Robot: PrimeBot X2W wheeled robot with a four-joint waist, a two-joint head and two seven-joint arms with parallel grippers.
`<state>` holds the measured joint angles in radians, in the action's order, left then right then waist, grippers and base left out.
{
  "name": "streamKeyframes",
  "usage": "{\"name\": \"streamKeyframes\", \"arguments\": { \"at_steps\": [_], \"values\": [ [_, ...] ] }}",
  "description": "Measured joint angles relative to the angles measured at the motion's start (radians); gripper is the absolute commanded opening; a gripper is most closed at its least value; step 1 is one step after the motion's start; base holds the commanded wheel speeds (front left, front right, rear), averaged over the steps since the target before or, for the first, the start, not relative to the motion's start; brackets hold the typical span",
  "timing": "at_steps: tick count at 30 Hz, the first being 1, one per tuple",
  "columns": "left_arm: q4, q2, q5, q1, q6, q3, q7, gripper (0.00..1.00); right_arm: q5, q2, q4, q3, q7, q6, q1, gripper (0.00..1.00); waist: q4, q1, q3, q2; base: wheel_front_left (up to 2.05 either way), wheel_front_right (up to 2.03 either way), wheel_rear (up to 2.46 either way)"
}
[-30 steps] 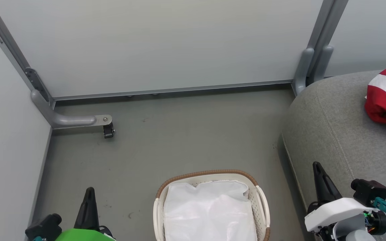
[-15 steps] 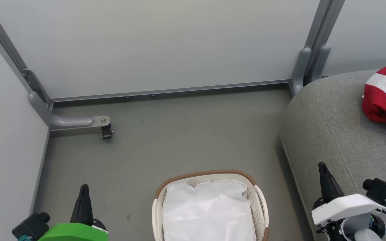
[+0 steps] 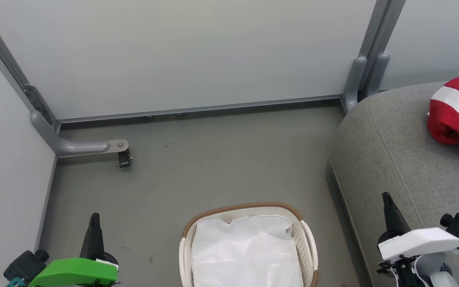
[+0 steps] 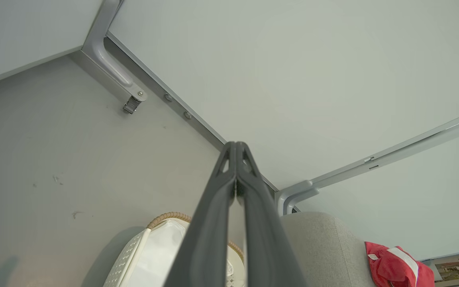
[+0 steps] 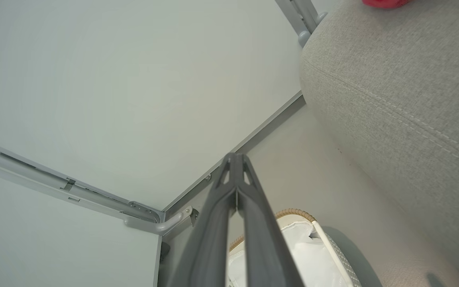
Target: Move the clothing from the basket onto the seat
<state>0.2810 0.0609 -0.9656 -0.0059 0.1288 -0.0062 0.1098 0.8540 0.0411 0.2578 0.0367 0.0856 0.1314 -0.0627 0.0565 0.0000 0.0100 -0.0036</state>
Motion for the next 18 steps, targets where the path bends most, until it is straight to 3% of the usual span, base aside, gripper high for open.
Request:
{"name": "streamKeyframes", "arguments": {
  "at_steps": [18],
  "values": [
    [-0.012,0.004,-0.189,-0.026,0.0,0.023,-0.054,0.0,0.213,0.001,-0.004,0.022,-0.057,0.0,-0.011,0.0,-0.012,0.0,-0.001,0.0,0.0,0.0,0.0]
  ]
}}
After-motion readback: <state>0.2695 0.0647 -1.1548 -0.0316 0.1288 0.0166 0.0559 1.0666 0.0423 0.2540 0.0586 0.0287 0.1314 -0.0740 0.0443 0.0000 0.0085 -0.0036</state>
